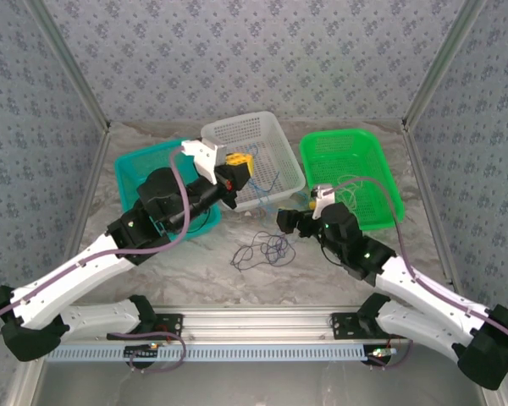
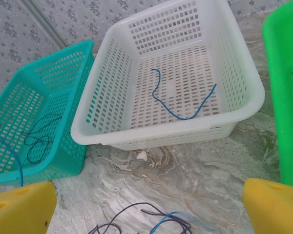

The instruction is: Untangle the cables

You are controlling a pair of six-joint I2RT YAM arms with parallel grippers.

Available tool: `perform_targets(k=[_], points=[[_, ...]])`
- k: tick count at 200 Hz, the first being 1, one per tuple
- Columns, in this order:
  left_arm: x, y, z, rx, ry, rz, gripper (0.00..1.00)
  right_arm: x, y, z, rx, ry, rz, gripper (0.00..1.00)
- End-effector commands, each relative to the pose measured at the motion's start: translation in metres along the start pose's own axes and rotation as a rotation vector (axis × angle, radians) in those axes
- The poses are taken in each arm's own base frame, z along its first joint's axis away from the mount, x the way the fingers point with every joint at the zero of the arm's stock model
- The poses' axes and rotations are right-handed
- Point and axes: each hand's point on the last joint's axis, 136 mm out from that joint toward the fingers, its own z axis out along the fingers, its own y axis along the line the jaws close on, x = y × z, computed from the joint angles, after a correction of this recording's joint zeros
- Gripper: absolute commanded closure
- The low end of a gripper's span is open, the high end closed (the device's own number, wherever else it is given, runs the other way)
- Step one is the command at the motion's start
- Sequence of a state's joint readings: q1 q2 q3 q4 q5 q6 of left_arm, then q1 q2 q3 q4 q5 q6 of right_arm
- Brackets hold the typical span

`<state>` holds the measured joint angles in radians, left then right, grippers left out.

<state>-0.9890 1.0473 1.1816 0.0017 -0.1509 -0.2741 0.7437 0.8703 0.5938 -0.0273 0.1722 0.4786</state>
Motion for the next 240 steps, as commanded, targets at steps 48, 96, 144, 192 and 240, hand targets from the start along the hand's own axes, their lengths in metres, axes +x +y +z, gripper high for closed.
perform_targets(k=[48,96,144,192,240], points=[[-0.021,0.019,-0.015,-0.094,-0.095,0.056,0.99,0.0,0.02,-0.012,-0.16,0.028,-0.046,0.0],[-0.071,0.041,-0.007,-0.151,-0.168,0.126,0.99,0.014,-0.009,-0.018,-0.024,0.075,-0.055,0.0],[-0.071,0.083,0.033,-0.175,-0.118,0.085,0.99,0.03,-0.023,-0.026,0.013,0.104,-0.017,0.0],[-0.034,0.135,0.085,-0.166,-0.027,0.032,0.98,0.036,-0.027,-0.034,0.016,0.106,0.003,0.0],[0.02,0.183,0.135,-0.175,0.105,-0.022,0.98,0.047,-0.026,-0.033,0.004,0.154,0.013,0.01]])
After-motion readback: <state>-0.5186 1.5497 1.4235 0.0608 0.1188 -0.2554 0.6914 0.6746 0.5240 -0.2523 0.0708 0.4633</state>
